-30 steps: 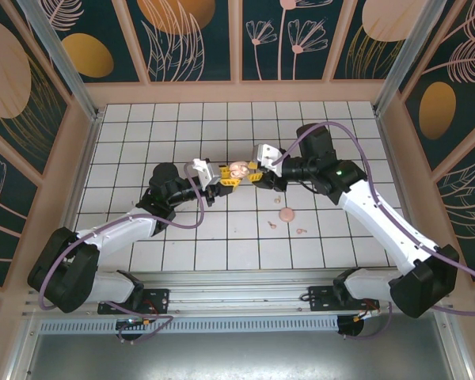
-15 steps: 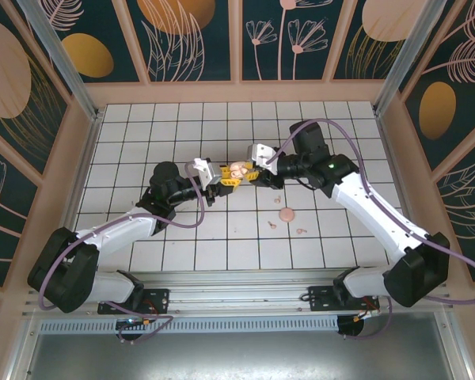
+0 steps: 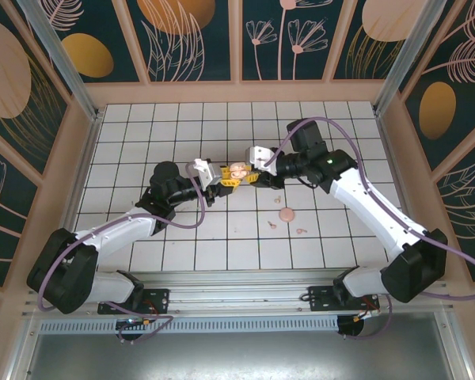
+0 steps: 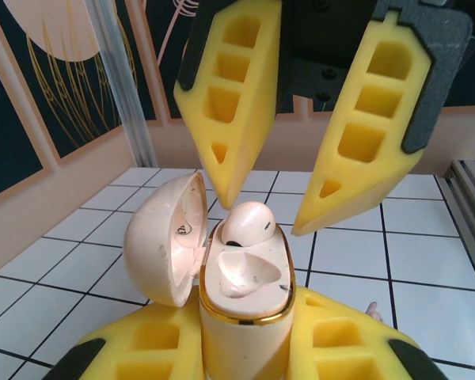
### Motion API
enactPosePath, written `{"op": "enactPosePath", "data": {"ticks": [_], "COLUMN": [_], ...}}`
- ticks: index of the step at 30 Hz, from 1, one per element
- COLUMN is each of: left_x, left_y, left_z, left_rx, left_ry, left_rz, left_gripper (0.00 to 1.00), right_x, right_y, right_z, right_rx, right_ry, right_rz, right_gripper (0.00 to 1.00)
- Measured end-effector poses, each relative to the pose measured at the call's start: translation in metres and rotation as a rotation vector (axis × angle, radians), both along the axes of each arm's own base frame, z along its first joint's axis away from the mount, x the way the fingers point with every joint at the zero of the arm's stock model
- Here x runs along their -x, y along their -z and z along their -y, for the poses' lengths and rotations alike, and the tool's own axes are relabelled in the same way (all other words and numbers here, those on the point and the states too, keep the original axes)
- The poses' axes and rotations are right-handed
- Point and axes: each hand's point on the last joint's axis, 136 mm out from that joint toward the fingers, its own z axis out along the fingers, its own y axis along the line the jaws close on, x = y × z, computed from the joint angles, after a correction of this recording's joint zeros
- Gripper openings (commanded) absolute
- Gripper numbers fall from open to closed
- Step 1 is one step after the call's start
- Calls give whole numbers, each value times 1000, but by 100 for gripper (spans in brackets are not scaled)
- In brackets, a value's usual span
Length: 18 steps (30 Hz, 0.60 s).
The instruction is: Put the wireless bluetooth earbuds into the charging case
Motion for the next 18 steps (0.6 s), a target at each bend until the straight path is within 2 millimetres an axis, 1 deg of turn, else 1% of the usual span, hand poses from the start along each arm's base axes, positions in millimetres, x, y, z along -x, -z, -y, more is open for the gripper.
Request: {"op": "enactPosePath", "data": {"ticks": [3,6,9,14,18], "left_x": [0,1,2,0,0], "left_y": [-1,-3,-3,-4,-1], "left_z": [0,-1,-3,-5,-6], "left_rx": [1,4,3,-7,-10], "left_ry": [-3,-4,-6,-26,-35], "left_rz": [5,23,48,89,90], "left_gripper": [11,11,11,11,11], "right_x": [6,10,14,18,10], "right_y": [-9,-19,-24,-20,-10], "right_z": [10,27,39,47,51], "right_rx": [-50,-112,-165,-236,-270], "right_ry": [24,75,130,222,330], "right_rz": [5,14,3,-91,-217], "right_gripper": [31,32,33,34,33]}}
